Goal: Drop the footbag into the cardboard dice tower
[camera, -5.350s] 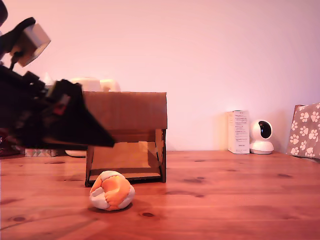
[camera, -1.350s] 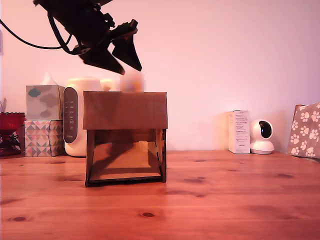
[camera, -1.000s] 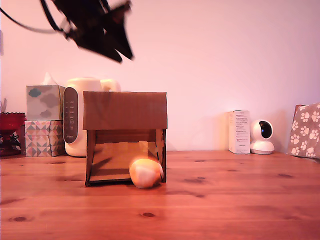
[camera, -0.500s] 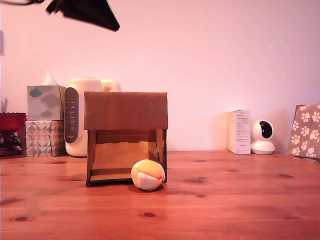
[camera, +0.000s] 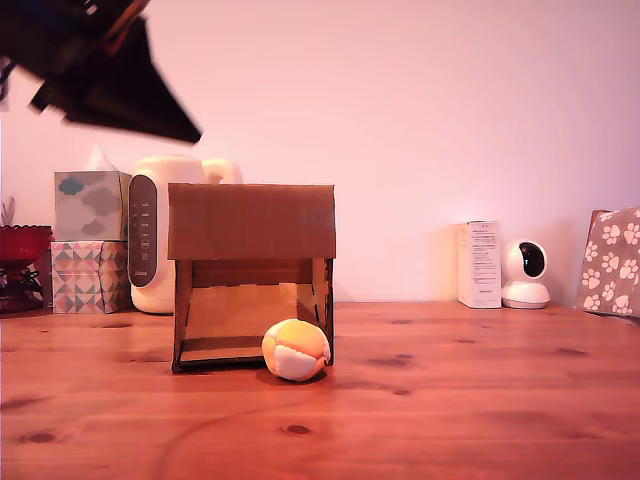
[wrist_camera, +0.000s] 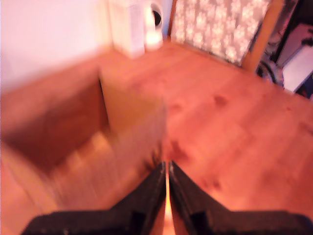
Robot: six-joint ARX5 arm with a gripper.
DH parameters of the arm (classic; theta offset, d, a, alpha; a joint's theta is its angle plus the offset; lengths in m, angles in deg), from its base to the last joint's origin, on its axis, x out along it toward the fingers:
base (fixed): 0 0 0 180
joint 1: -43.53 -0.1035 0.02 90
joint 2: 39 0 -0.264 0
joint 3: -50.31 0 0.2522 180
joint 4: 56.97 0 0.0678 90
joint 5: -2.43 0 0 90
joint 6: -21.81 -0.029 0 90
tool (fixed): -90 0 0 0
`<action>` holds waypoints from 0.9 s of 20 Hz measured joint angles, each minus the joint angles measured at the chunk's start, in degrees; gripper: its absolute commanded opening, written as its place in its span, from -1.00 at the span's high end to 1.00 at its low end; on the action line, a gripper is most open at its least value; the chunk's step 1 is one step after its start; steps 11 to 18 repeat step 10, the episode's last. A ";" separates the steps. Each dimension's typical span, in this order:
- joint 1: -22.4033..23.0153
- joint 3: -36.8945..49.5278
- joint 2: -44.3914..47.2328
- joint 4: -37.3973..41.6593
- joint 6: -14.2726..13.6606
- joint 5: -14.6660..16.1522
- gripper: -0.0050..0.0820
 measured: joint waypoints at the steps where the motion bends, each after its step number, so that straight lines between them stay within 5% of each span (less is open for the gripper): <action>1: 0.00 0.76 -0.74 0.72 0.09 0.00 0.93; 10: -2.73 9.07 -11.39 3.52 3.34 -0.76 0.93; 18: -2.73 9.07 -11.39 3.52 3.34 -0.76 0.93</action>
